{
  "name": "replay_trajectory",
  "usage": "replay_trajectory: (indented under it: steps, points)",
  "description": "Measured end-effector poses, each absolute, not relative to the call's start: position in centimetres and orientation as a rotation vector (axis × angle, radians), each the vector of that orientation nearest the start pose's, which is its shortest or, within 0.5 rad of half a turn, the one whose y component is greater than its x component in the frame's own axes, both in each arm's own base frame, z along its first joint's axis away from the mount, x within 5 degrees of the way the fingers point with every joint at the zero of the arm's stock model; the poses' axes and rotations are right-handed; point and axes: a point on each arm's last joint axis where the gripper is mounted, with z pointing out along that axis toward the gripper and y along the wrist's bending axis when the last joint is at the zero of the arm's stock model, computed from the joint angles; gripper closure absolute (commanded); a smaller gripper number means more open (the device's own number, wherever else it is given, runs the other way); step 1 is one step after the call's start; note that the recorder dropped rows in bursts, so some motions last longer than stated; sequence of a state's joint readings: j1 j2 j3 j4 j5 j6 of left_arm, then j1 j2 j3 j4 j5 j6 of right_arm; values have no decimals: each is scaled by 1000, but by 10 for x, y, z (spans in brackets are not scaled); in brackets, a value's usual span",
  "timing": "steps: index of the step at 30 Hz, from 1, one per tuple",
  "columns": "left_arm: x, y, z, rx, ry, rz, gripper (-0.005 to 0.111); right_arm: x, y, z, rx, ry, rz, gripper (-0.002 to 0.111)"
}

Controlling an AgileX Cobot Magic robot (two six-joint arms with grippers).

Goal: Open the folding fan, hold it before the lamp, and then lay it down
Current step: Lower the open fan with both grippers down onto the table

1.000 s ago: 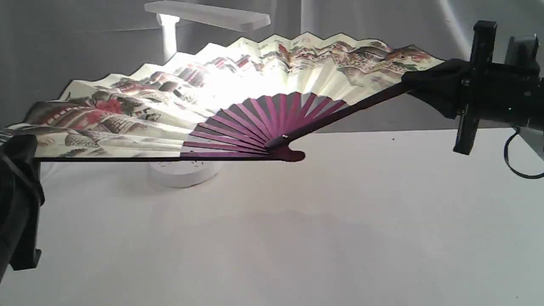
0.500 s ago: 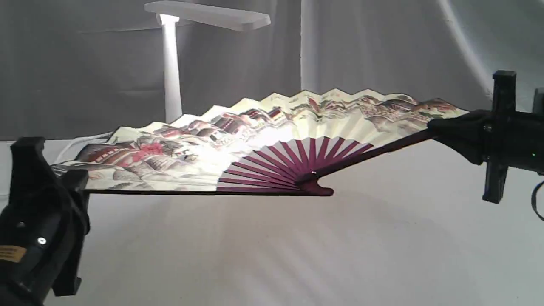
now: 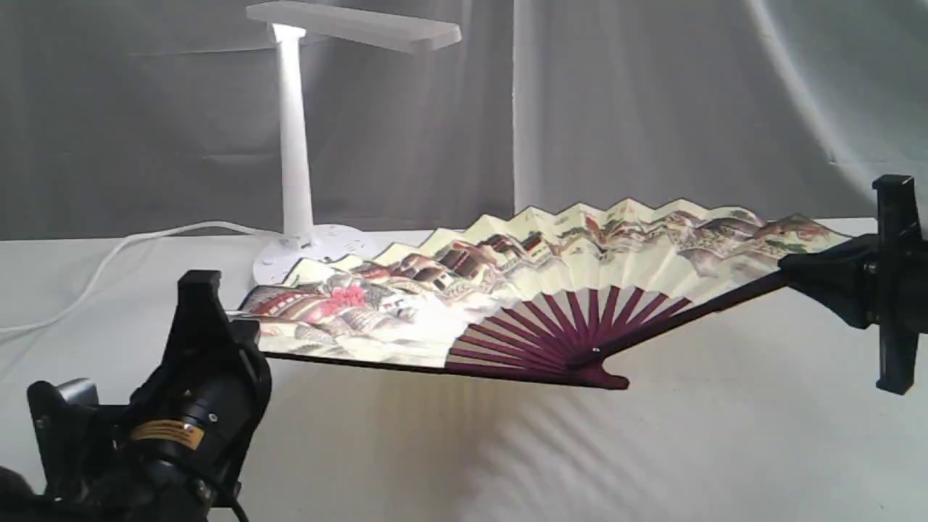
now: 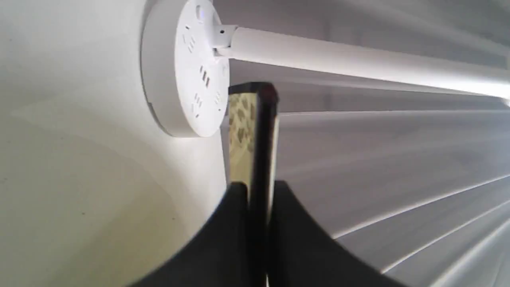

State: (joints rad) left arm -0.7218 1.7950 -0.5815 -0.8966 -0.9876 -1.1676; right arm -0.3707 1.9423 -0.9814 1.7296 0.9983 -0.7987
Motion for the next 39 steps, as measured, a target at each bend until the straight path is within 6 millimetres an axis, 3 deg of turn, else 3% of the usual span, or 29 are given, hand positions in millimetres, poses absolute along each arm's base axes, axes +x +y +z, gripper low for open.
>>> replay_trajectory:
  steps: [8, 14, 24, 34, 39]
  points:
    - [268, -157, 116, -1387, 1483, -948, 106, 361, -62, 127, 1064, 2101, 1399, 108]
    - [269, -158, 104, -1389, 1511, -919, 99, 361, -63, 118, 1067, 2123, 1386, 108]
    - [268, -159, 102, -1385, 1539, -912, 74, 360, -64, 114, 1026, 2178, 1320, 77]
    - [266, -159, 88, -1392, 1611, -844, 43, 357, -63, 112, 996, 2223, 1291, 58]
    - [268, -156, 88, -1315, 1646, -786, 41, 354, -62, 109, 953, 2287, 1267, 50]
